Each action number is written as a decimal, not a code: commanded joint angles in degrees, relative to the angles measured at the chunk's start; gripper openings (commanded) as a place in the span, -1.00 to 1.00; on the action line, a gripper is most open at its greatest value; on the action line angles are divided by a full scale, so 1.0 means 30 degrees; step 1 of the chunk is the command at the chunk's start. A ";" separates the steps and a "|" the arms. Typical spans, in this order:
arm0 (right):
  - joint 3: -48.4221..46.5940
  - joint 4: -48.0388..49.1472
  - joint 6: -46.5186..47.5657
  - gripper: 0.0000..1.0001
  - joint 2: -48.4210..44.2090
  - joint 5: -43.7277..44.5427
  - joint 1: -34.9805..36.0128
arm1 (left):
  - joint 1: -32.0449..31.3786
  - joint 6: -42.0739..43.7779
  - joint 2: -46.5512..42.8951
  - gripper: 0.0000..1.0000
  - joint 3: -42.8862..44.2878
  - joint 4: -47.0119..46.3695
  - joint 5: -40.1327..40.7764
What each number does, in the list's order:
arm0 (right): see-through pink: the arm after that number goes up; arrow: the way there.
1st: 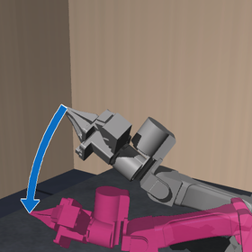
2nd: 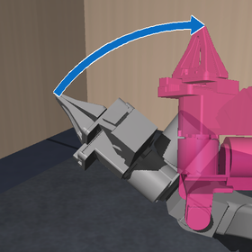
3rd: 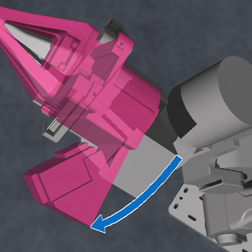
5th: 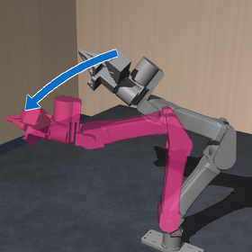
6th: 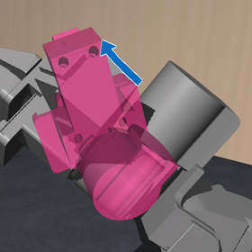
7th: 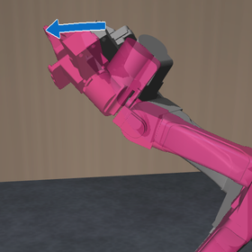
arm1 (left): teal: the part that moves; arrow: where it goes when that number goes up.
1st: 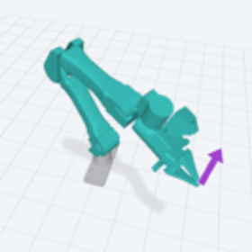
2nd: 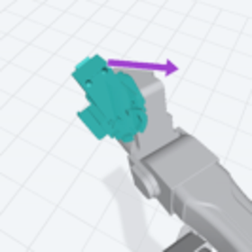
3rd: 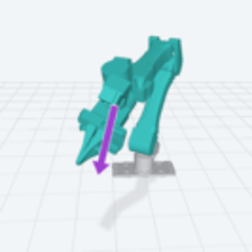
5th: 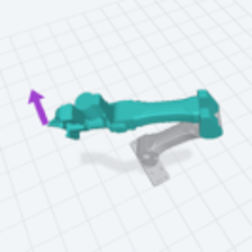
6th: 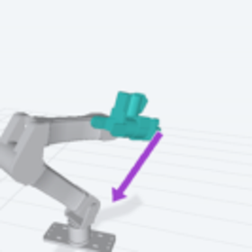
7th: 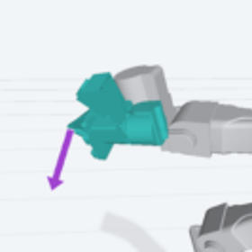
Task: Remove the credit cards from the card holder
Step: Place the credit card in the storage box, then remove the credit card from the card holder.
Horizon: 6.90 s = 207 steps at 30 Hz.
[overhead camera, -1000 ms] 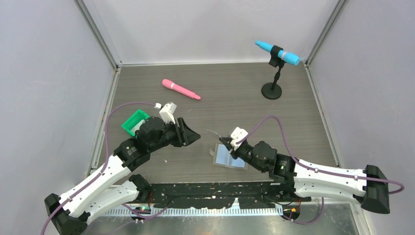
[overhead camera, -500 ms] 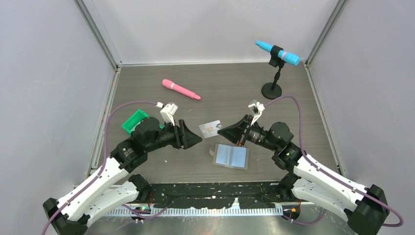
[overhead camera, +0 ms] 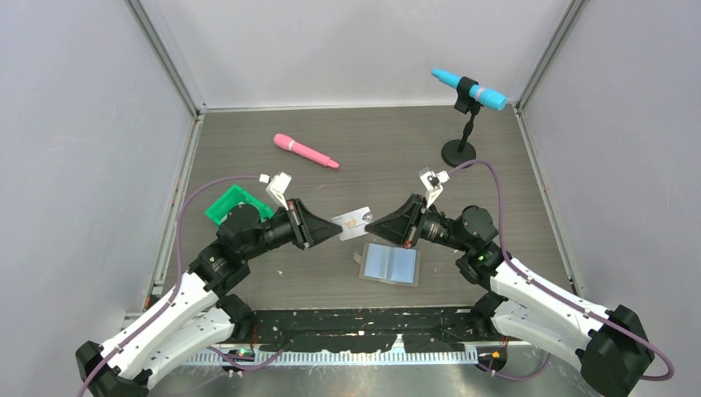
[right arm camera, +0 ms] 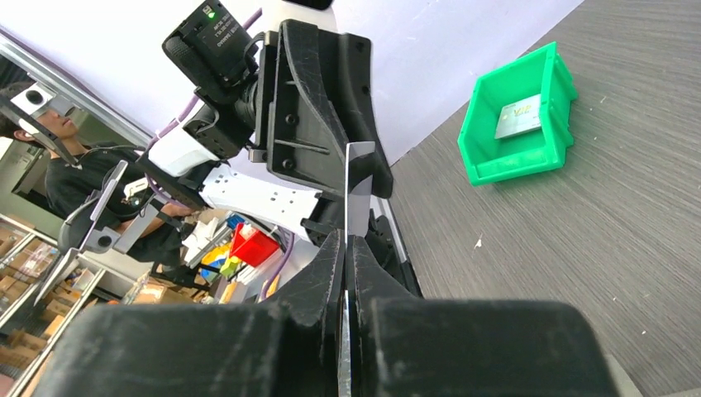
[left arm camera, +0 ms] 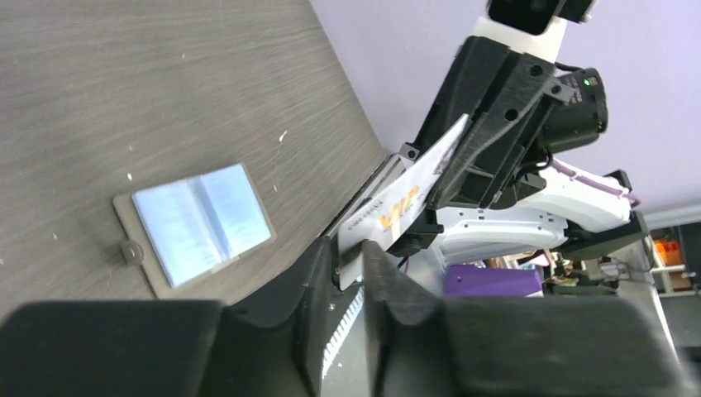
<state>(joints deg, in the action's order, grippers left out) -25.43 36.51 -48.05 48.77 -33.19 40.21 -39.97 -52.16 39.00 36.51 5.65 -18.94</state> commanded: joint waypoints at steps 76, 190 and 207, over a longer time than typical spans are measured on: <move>-0.1724 -1.1932 0.3827 0.91 -0.2950 0.2543 -0.0559 | 1.8009 0.6645 0.9835 -1.00 0.4031 0.8063 0.6163; -0.3720 -1.6606 0.2924 0.91 -0.0176 0.7104 -0.0543 | 1.5644 0.3929 1.0287 -0.90 0.3246 0.6610 0.5742; -0.1430 -1.6759 -0.0545 0.57 0.2124 0.7097 -0.0544 | 0.9148 0.4360 0.5252 -0.22 -0.0848 0.3172 -0.3302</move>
<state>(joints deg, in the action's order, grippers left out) -31.24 -16.71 -46.48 53.12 -9.98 38.76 -5.89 -38.35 55.27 36.56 23.22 -19.49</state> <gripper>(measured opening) 0.820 0.382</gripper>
